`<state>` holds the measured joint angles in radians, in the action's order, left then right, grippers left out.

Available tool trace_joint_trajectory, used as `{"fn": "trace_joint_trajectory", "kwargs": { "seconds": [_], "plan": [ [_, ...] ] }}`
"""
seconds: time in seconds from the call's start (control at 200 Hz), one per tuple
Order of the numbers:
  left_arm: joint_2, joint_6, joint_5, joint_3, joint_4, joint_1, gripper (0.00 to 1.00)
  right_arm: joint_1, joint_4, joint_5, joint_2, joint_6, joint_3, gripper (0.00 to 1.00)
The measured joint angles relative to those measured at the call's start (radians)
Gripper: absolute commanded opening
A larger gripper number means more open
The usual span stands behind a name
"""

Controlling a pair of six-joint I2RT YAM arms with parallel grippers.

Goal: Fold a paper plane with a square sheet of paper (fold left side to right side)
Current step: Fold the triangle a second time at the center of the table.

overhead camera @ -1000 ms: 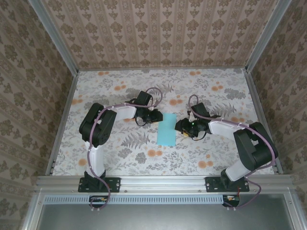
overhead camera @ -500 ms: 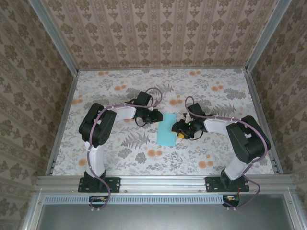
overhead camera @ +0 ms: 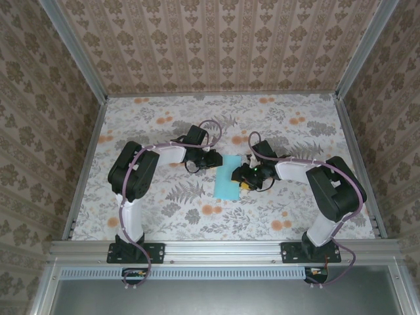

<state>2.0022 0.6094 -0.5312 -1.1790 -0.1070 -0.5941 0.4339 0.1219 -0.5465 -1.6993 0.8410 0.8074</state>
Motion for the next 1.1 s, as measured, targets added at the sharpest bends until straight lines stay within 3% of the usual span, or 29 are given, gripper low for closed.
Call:
{"fn": "trace_joint_trajectory", "kwargs": {
  "seconds": [0.835, 1.1],
  "plan": [
    [-0.004, 0.000, -0.008, 0.001, 0.003, 0.000, 0.26, -0.023, -0.143, -0.001, -0.001, -0.026, 0.005, 0.51],
    [-0.020, -0.003, -0.007, 0.002, -0.002, -0.001, 0.34, -0.053, -0.146, -0.014, -0.026, -0.026, 0.047, 0.48]
  ]
}}
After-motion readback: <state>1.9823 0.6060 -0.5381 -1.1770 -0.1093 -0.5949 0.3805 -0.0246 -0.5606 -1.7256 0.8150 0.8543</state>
